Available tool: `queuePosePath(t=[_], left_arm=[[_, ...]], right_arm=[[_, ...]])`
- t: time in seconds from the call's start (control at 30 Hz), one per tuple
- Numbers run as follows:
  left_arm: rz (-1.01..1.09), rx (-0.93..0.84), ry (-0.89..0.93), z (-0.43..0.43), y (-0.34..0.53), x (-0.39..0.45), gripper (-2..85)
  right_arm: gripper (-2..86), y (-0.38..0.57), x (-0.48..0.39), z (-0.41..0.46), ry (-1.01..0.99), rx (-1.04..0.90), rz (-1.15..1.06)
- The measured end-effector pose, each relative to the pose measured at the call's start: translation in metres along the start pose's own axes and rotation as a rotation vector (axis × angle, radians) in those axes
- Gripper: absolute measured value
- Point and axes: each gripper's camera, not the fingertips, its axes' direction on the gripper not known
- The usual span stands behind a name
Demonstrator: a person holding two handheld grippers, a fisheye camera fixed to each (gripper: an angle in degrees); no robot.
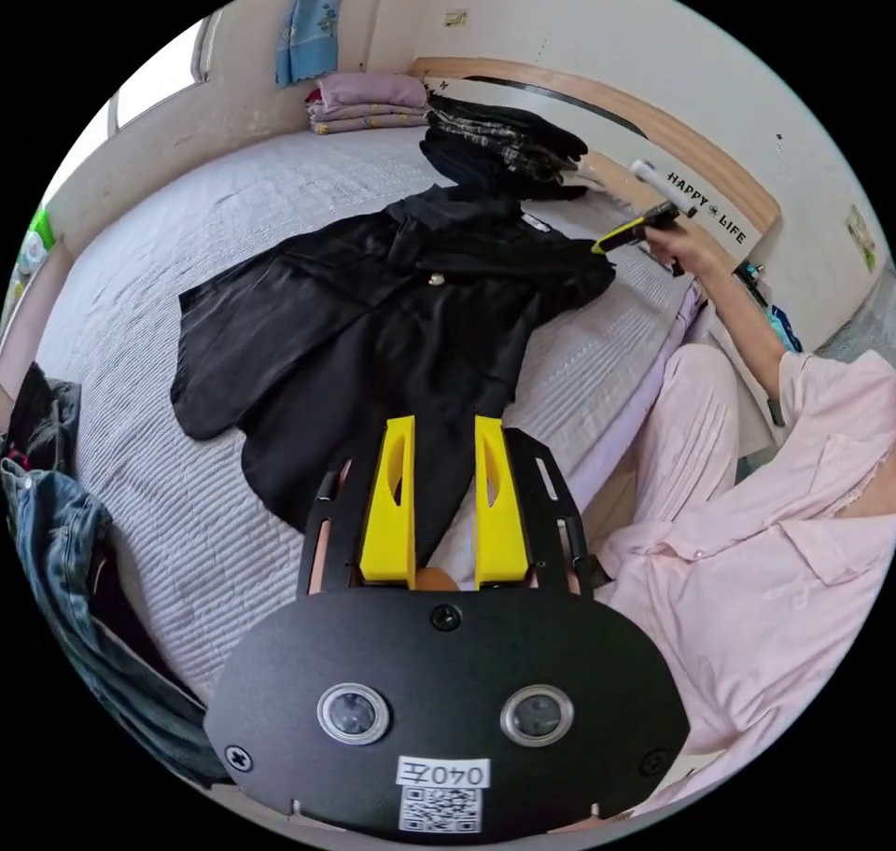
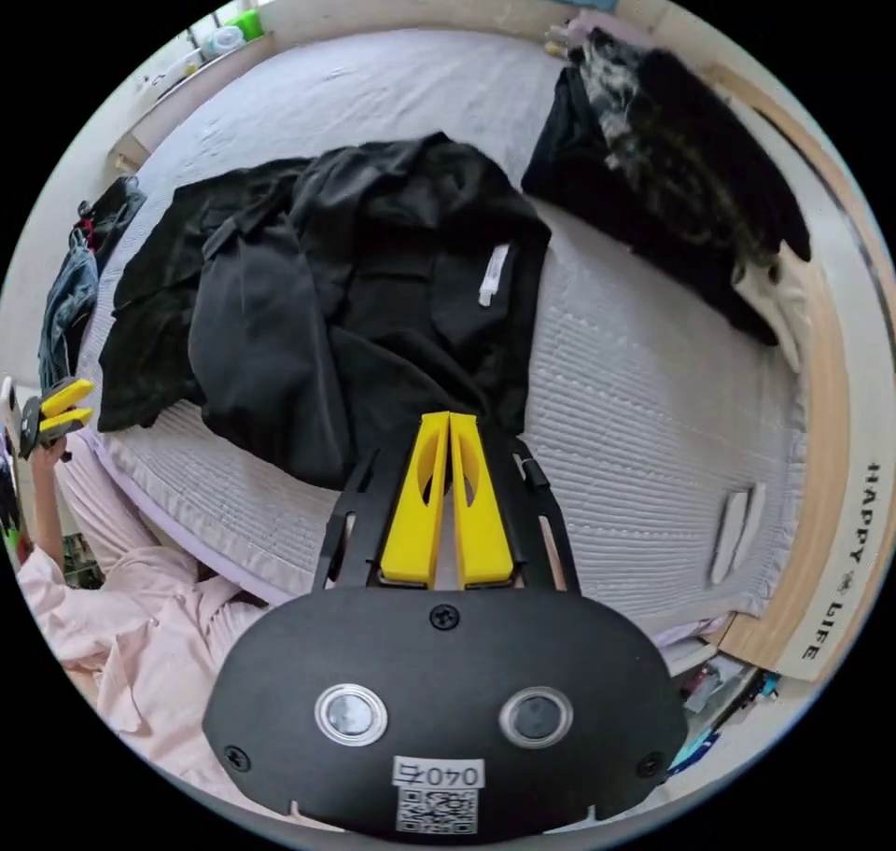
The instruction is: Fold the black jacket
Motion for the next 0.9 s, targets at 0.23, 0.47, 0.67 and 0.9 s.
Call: queuePosePath(t=[0.23,0.47,0.67,0.9], left_arm=[[0.153,-0.107,-0.172,0.023,0.036,0.052,9.1],[0.15,-0.208,-0.204,0.058,0.038,0.058,7.2],[0.103,-0.197,-0.235,0.064,0.044,0.047,3.7],[0.258,-0.194,-0.38,0.059,0.056,0.077,0.2]], right_arm=[[7.0,0.028,-0.188,-0.026,-0.119,0.175,-0.642],[6.5,0.015,-0.25,0.027,0.006,0.09,-0.774],[8.4,0.013,-0.238,0.032,0.055,0.095,-0.76],[0.0,0.018,-0.237,0.066,0.131,-0.025,-0.8]])
